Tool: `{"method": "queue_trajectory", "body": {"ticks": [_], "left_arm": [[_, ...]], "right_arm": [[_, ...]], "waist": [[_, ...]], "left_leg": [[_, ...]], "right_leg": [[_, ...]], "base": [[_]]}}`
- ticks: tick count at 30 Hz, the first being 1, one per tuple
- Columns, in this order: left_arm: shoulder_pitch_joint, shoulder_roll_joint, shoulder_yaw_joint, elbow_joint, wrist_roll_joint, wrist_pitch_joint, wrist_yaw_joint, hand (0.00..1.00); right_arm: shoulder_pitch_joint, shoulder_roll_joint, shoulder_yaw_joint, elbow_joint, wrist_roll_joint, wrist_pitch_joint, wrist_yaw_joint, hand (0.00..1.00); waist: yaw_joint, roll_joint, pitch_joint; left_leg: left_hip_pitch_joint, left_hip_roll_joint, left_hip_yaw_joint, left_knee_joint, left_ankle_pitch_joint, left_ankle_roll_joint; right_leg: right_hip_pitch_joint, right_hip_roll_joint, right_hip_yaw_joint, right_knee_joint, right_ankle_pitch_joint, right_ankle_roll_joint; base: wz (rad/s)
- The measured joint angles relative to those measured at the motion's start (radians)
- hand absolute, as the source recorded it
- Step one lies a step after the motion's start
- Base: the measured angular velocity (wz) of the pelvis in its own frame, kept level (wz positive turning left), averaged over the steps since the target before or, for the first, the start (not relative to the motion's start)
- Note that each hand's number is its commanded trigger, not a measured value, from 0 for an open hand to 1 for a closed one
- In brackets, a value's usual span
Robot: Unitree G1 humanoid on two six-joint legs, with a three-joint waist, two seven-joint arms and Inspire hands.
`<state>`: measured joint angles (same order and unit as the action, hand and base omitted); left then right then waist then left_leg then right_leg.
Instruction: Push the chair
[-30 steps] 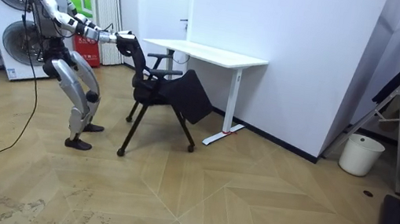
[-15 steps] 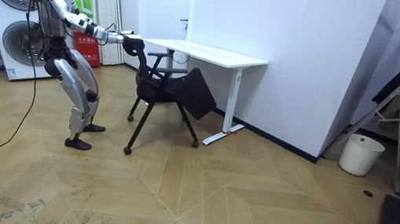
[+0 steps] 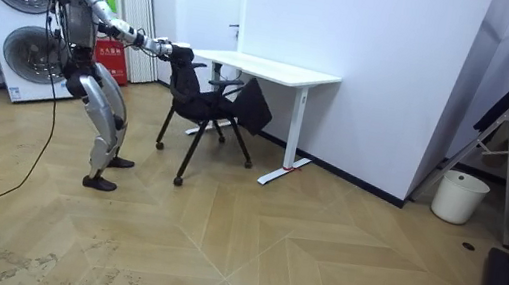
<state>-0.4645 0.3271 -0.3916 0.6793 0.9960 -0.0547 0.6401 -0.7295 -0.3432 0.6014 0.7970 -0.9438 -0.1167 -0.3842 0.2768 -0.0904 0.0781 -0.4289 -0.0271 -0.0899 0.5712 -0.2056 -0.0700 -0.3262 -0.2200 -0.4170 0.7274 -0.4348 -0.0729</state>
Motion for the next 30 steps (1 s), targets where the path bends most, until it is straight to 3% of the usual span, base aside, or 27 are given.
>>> {"method": "queue_trajectory", "body": {"ticks": [7, 10, 13, 15, 16, 17, 18, 19, 21, 22, 26, 28, 30], "left_arm": [[0.041, 0.006, 0.036, -0.062, 0.036, 0.029, 0.000, 1.00], [0.052, 0.017, 0.036, -0.073, 0.036, 0.031, 0.000, 1.00], [0.068, 0.016, 0.035, -0.091, 0.038, 0.034, -0.003, 1.00], [0.078, 0.023, 0.028, -0.103, 0.038, 0.030, -0.022, 1.00], [0.082, 0.022, 0.022, -0.104, 0.040, 0.030, -0.022, 1.00], [0.087, 0.015, 0.014, -0.104, 0.044, 0.033, -0.024, 1.00], [0.088, 0.011, 0.010, -0.100, 0.056, 0.030, -0.037, 1.00], [0.088, 0.011, 0.007, -0.098, 0.056, 0.028, -0.041, 1.00], [0.087, 0.016, -0.004, -0.090, 0.054, 0.019, -0.056, 1.00], [0.084, 0.019, -0.004, -0.086, 0.054, 0.012, -0.056, 1.00], [0.058, 0.034, -0.014, -0.061, 0.039, -0.008, -0.061, 1.00], [0.051, 0.036, -0.009, -0.056, 0.039, -0.016, -0.062, 1.00], [0.029, 0.035, -0.018, -0.028, 0.033, -0.028, -0.062, 1.00]], "right_arm": [[-0.018, 0.026, 0.006, 0.014, -0.001, 0.001, -0.012, 1.00], [-0.013, 0.038, 0.006, 0.018, -0.002, 0.001, -0.012, 1.00], [-0.005, 0.042, 0.008, 0.018, -0.005, -0.003, -0.009, 1.00], [0.019, 0.039, 0.007, 0.015, -0.004, -0.010, -0.012, 1.00], [0.030, 0.039, 0.005, 0.016, -0.004, -0.011, -0.018, 1.00], [0.042, 0.036, 0.002, 0.017, -0.001, -0.012, -0.023, 1.00], [0.054, 0.035, 0.002, 0.025, 0.000, -0.015, -0.023, 1.00], [0.060, 0.036, 0.002, 0.027, 0.002, -0.015, -0.025, 1.00], [0.080, 0.046, 0.003, 0.033, 0.021, -0.013, -0.029, 1.00], [0.082, 0.048, 0.003, 0.034, 0.022, -0.013, -0.029, 1.00], [0.067, 0.067, 0.003, 0.068, 0.030, -0.014, -0.044, 1.00], [0.062, 0.068, 0.001, 0.070, 0.028, -0.013, -0.049, 1.00], [0.059, 0.070, -0.003, 0.074, 0.029, -0.012, -0.050, 1.00]], "waist": [[0.056, -0.018, 0.0135], [0.060, -0.017, 0.0153], [0.066, -0.015, 0.0147], [0.054, -0.017, 0.0099], [0.054, -0.016, 0.0095], [0.054, -0.012, 0.0077], [0.046, 0.000, 0.0012], [0.042, 0.004, -0.0004], [0.042, 0.020, -0.0047], [0.040, 0.027, -0.0046], [0.039, 0.064, -0.0009], [0.036, 0.072, -0.0004], [0.036, 0.076, -0.0007]], "left_leg": [[-0.004, -0.023, -0.005, 0.033, -0.005, 0.008], [-0.003, -0.026, -0.004, 0.057, -0.015, 0.021], [-0.001, -0.050, -0.002, 0.084, -0.027, 0.042], [0.023, -0.065, 0.021, 0.082, -0.060, 0.072], [0.031, -0.065, 0.030, 0.082, -0.075, 0.070], [0.035, -0.067, 0.036, 0.106, -0.106, 0.092], [0.035, -0.069, 0.040, 0.140, -0.128, 0.105], [0.036, -0.066, 0.045, 0.155, -0.136, 0.110], [0.051, -0.049, 0.060, 0.202, -0.161, 0.121], [0.053, -0.044, 0.061, 0.212, -0.166, 0.125], [0.053, -0.001, 0.083, 0.241, -0.191, 0.143], [0.047, 0.003, 0.086, 0.250, -0.196, 0.152], [0.047, 0.004, 0.090, 0.250, -0.198, 0.158]], "right_leg": [[0.030, -0.026, -0.037, 0.000, -0.017, 0.024], [0.056, -0.029, -0.055, -0.005, -0.023, 0.036], [0.067, -0.061, -0.062, 0.022, -0.035, 0.055], [0.076, -0.084, -0.053, 0.051, -0.046, 0.076], [0.081, -0.092, -0.050, 0.063, -0.047, 0.080], [0.080, -0.105, -0.033, 0.103, -0.048, 0.090], [0.065, -0.111, -0.001, 0.164, -0.028, 0.118], [0.055, -0.114, 0.020, 0.194, -0.011, 0.129], [0.024, -0.121, 0.067, 0.279, 0.055, 0.123], [0.024, -0.120, 0.067, 0.288, 0.067, 0.121], [-0.027, -0.098, 0.093, 0.327, 0.183, 0.117], [-0.048, -0.090, 0.105, 0.335, 0.200, 0.119], [-0.096, -0.090, 0.117, 0.312, 0.170, 0.136]], "base": [[0.21], [0.24], [0.17], [0.06], [-0.11], [-0.11], [-0.08], [-0.08], [-0.21], [-0.19], [-0.27], [-0.22], [-0.06]]}}
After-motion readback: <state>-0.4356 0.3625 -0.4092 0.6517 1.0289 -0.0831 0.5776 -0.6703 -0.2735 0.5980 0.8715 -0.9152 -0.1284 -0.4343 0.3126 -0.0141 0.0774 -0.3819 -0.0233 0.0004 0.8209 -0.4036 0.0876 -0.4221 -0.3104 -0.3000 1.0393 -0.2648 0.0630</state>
